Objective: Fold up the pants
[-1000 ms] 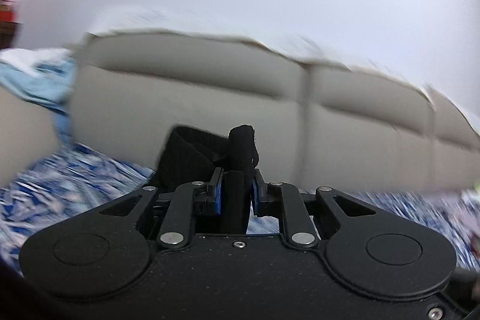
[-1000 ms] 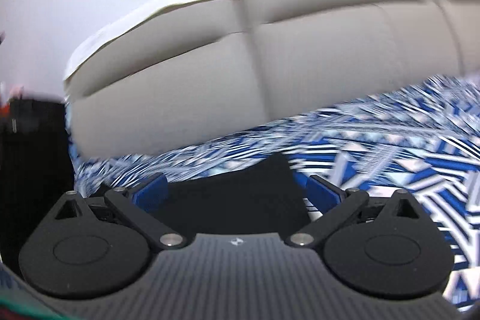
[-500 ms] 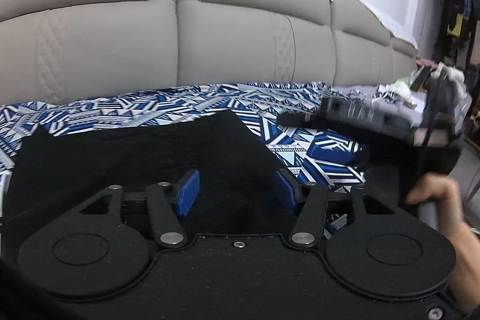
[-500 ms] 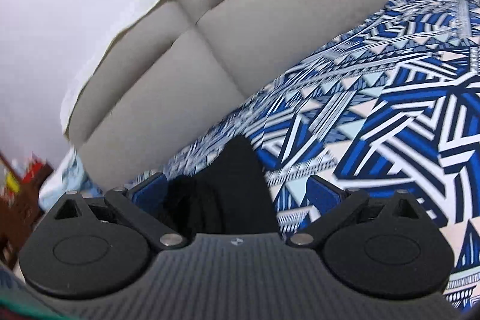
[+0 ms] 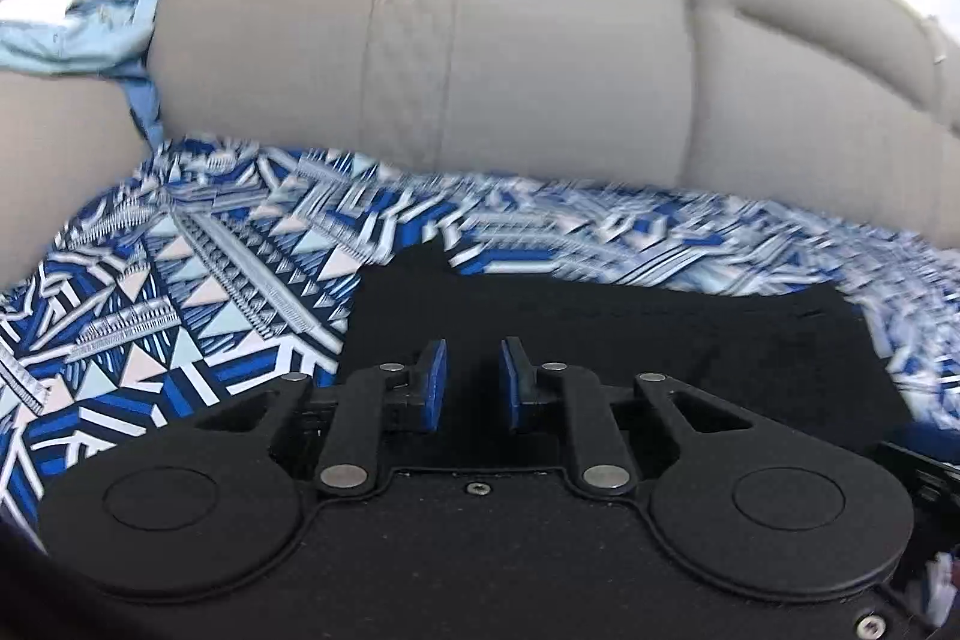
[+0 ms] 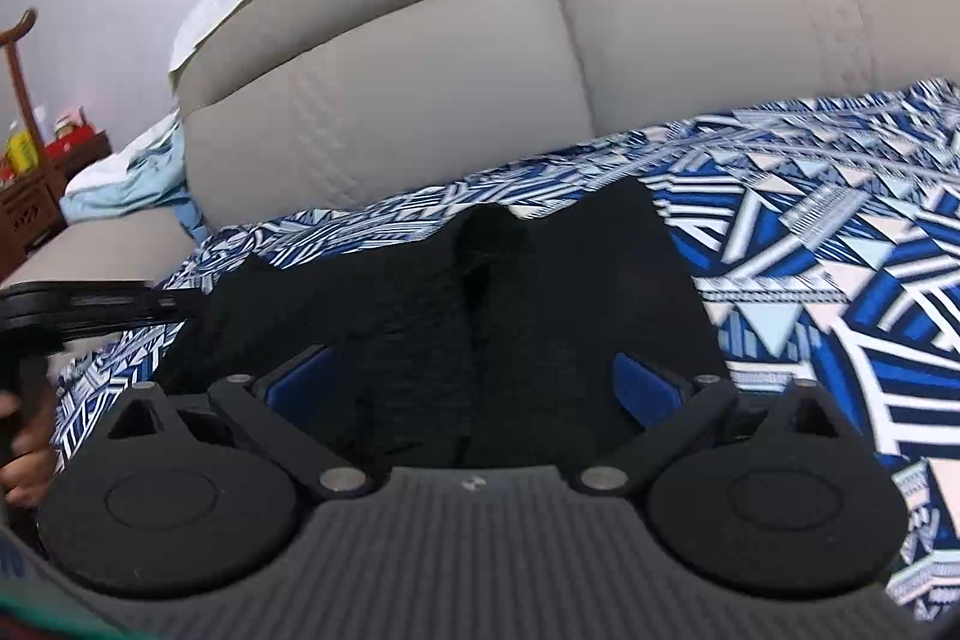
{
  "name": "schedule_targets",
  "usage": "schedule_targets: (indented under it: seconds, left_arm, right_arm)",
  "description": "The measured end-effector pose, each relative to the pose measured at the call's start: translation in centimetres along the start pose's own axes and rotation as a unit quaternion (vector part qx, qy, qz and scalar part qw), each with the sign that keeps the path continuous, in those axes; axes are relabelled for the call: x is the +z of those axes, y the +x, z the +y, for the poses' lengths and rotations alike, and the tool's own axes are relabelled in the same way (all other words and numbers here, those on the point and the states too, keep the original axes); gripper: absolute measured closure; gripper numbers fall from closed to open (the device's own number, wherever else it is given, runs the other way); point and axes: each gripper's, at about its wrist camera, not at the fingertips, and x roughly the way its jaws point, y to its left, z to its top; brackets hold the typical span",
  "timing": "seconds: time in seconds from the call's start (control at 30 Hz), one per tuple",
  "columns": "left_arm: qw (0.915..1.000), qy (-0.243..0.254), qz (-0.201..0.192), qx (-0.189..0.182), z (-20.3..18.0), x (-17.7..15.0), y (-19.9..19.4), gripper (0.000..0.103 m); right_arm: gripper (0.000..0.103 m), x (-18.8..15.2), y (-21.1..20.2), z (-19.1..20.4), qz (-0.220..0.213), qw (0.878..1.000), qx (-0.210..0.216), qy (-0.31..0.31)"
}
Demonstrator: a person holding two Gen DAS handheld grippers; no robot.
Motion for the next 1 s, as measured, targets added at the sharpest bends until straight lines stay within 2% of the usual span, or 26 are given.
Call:
schedule_targets:
  seconds: [0.07,0.17,0.2,0.23,0.27,0.3,0.37,0.4,0.5,0.57,0.6,0.63,0.67,0.7,0.73,0.8,0.9,1.0]
  left_arm:
    - [0.9995,-0.025,0.02,0.006,0.5,-0.4,2.8,0.083]
    - [0.9964,-0.083,0.014,-0.014,2.2,-0.5,3.7,0.082]
    - [0.9949,-0.099,0.015,-0.015,2.6,-0.2,3.9,0.082]
    - [0.9942,-0.106,0.017,-0.011,2.8,0.0,4.0,0.083]
    - [0.994,-0.108,0.017,-0.007,2.9,0.2,4.2,0.083]
    - [0.9943,-0.105,0.016,-0.005,2.9,0.4,4.3,0.083]
    - [0.9948,-0.1,0.013,-0.007,2.7,0.7,3.9,0.084]
    - [0.995,-0.099,0.012,-0.007,2.6,0.7,3.8,0.084]
    - [0.995,-0.1,0.005,-0.01,2.2,0.5,3.1,0.083]
    - [0.9953,-0.096,0.007,-0.013,2.1,0.2,2.7,0.082]
    - [0.9955,-0.094,0.008,-0.013,2.0,0.0,2.3,0.082]
    - [0.9956,-0.092,0.009,-0.014,2.0,-0.2,1.8,0.08]
    - [0.9959,-0.088,0.009,-0.016,2.0,-0.5,1.3,0.079]
    - [0.9963,-0.084,0.01,-0.017,2.0,-1.0,0.5,0.078]
    - [0.9967,-0.078,0.012,-0.016,2.0,-1.6,-0.3,0.076]
    - [0.9979,-0.061,0.019,-0.013,1.8,-2.9,-1.9,0.076]
    - [0.9983,-0.037,0.042,-0.012,1.4,-5.6,-4.4,0.074]
    - [0.9986,-0.017,0.049,-0.015,0.9,-8.3,-7.1,0.072]
  right_arm:
    - [0.0,-0.2,0.6,0.7,0.004,1.0,-0.019,-0.015]
    - [0.025,-0.4,0.7,0.5,0.0,0.999,-0.042,-0.014]
    - [0.046,-0.3,0.6,0.5,0.002,0.999,-0.042,-0.016]
    - [0.073,-0.3,0.4,0.5,0.0,0.999,-0.052,-0.013]
    - [0.09,-0.2,0.3,0.1,0.0,0.998,-0.061,-0.008]
    - [0.099,0.0,0.1,-0.5,0.004,0.998,-0.06,0.001]
    - [0.101,0.3,-0.4,-2.2,0.002,0.999,-0.034,0.04]
    - [0.101,0.5,-0.9,-2.9,-0.007,0.998,-0.04,0.055]
    - [0.101,1.0,-2.4,-3.9,-0.046,0.993,-0.104,0.044]
    - [0.098,1.4,-3.1,-4.8,-0.053,0.991,-0.11,0.048]
    - [0.089,1.6,-3.2,-5.0,-0.051,0.993,-0.096,0.049]
    - [0.084,1.9,-3.0,-5.2,-0.045,0.995,-0.075,0.051]
    - [0.055,2.0,-2.9,-5.1,-0.045,0.996,-0.054,0.056]
    - [0.034,2.0,-2.8,-5.0,-0.047,0.997,-0.029,0.059]
    - [0.023,1.9,-2.4,-4.5,-0.044,0.998,-0.004,0.054]
    - [0.02,1.9,-1.5,-3.1,-0.033,0.999,0.013,0.03]
    - [0.013,1.9,0.4,-0.7,-0.016,1.0,-0.007,-0.016]
    - [0.009,2.6,2.3,0.3,0.0,0.999,-0.03,-0.04]
